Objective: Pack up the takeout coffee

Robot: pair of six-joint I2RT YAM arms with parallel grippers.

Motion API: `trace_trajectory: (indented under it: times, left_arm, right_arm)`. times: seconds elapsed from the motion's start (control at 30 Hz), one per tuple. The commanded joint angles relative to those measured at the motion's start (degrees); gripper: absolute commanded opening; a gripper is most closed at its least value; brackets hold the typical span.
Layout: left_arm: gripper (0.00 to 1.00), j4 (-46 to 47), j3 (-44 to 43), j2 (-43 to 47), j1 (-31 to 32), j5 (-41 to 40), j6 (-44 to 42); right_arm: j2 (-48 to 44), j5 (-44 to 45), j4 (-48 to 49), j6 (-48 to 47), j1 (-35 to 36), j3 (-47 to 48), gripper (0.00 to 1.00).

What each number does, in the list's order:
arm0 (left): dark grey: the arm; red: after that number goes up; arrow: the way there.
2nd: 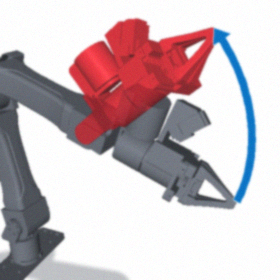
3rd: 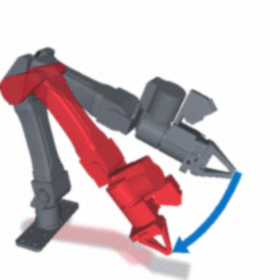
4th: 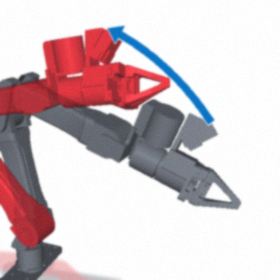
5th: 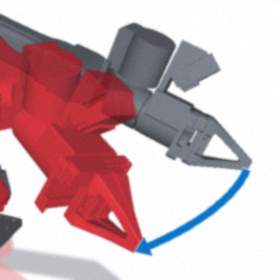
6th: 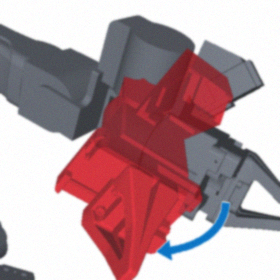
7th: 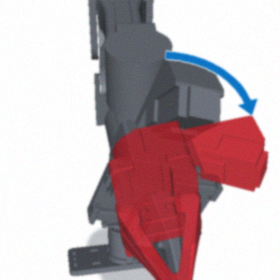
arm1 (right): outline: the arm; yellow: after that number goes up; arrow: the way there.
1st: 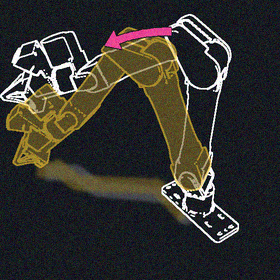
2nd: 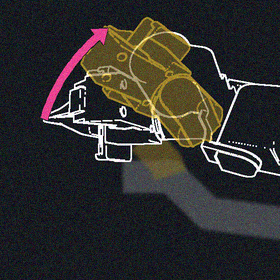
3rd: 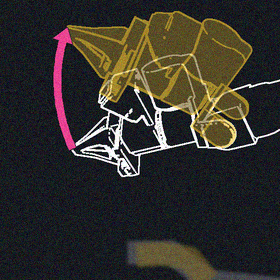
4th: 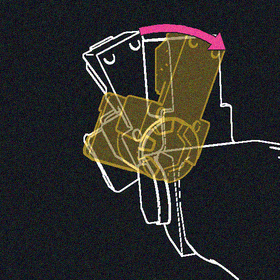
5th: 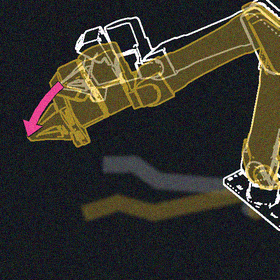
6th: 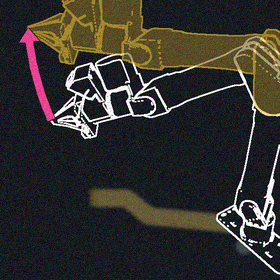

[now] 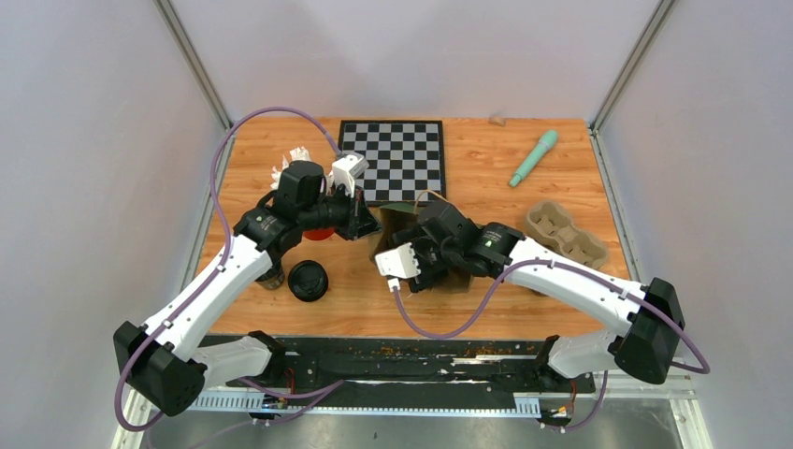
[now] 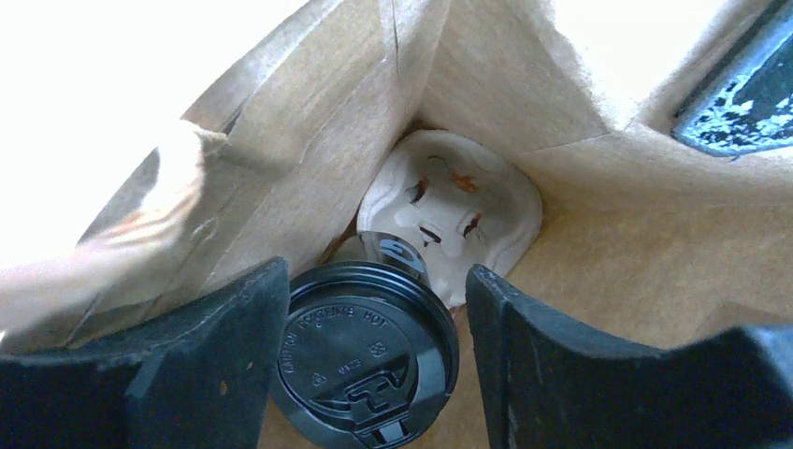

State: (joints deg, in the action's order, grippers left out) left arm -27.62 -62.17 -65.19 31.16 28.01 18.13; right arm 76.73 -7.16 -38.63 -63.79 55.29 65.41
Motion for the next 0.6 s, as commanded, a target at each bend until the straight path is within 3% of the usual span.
trace_trajectory:
  times: [0.0, 0.27, 0.33, 0.57]
  left_arm:
    - [0.09, 2.0, -1.6, -0.5, 0.2, 1.4, 0.9]
    - [0.09, 1.5, -2.5, -1.1, 0.2, 1.0, 0.8]
    - [0.09, 1.4, -2.4, -1.2, 0.2, 0.7, 0.7]
    - [0.09, 0.9, -2.7, -1.9, 0.2, 0.4, -0.2]
  right_arm:
    - [0.7, -3.8, 1.7, -0.6, -1.4, 2.5, 0.66]
    - [0.6, -5.2, 0.4, -2.4, -3.7, 2.7, 0.43]
    - [0.7, -5.3, -0.4, -2.9, -3.7, 3.6, 0.42]
    - [1.3, -5.0, -10.4, -3.1, -3.8, 10.5, 0.93]
